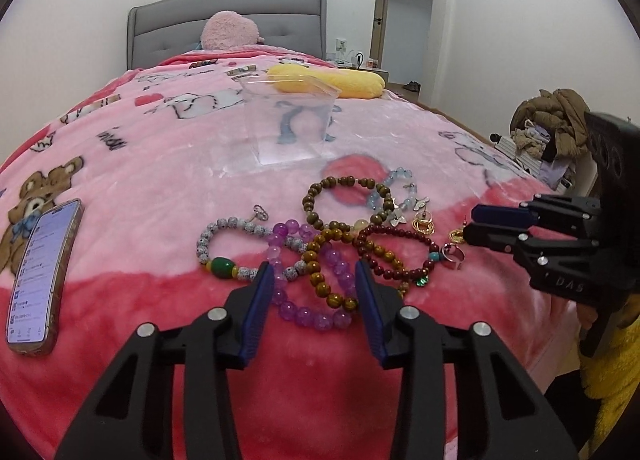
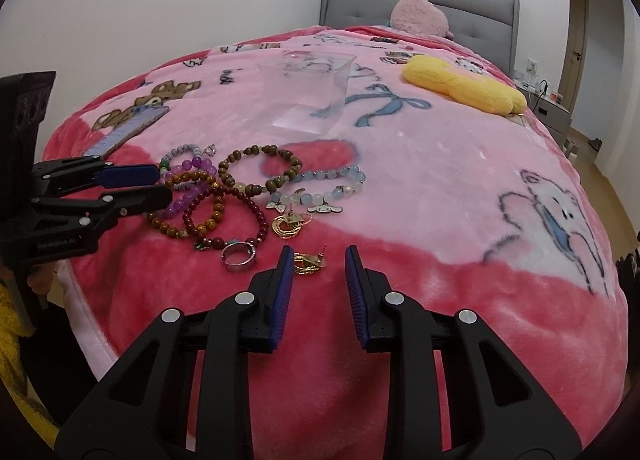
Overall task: Organize jewelry
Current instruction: 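Close left tool on brown wooden bead bracelet while right tool grasps gold earring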
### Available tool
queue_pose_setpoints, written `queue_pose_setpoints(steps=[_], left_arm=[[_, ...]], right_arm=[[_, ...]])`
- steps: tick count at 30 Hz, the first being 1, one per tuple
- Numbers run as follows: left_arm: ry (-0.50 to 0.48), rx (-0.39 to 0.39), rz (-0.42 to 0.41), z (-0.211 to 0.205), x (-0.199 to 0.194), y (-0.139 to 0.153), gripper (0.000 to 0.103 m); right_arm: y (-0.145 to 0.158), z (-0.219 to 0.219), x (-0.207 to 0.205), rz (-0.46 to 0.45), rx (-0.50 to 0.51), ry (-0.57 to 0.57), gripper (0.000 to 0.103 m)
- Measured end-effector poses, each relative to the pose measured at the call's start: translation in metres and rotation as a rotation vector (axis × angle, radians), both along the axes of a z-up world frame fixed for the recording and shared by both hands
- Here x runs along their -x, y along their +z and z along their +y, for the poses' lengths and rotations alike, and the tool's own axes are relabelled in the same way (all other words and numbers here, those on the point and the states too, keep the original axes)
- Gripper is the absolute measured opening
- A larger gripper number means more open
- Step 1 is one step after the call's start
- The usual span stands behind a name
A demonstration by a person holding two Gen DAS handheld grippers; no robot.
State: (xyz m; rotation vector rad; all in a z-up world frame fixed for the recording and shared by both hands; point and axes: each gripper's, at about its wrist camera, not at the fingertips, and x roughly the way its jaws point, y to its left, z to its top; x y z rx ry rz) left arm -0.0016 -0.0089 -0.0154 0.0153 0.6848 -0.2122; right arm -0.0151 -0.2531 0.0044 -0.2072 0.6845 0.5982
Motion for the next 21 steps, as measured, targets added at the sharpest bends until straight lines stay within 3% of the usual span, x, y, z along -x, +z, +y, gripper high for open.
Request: queue_pose_setpoints(steps=[12,21], left_arm=[[-0.030,-0.018,-0.018,-0.007,0.004,0.004,0.034],[-0.030,-0.010,0.027,-0.009,-0.002,-0.001,0.030]], right_arm=[[-0.001,0.001,-0.002,-0.001,0.001,-0.002,0.025],[-0.002,0.001,0.000,0.000,0.005,0.005,0.025]])
